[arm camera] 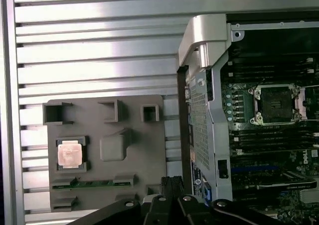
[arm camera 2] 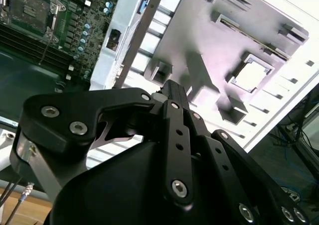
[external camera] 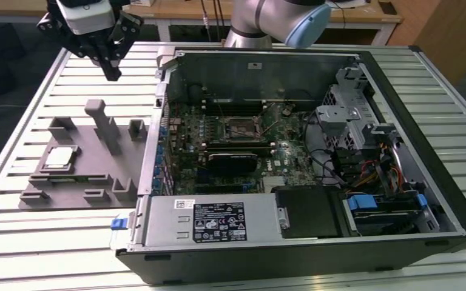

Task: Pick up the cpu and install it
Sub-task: 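Reach for the cpu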

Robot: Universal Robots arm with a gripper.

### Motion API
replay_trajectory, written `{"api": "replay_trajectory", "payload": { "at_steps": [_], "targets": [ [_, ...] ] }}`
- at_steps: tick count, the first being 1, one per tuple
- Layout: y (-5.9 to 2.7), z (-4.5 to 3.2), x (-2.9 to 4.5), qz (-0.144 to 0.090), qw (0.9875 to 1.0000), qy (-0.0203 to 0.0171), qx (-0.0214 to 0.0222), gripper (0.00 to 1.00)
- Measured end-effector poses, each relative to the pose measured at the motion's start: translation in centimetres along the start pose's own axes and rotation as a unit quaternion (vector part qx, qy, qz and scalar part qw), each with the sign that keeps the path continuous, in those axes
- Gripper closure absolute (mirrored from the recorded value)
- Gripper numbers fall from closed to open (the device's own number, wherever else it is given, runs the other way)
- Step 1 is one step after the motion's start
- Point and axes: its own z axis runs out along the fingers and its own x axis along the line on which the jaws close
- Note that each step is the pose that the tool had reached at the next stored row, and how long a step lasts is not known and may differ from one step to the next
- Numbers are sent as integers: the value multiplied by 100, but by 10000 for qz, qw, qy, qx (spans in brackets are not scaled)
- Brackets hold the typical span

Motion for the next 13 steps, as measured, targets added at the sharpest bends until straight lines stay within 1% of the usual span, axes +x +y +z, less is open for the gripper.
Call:
{"api": "replay_trajectory", "payload": {
  "at_steps": [13],
  "targets": [
    [1,38,175,14,10000,-1,1,89]
  ]
}}
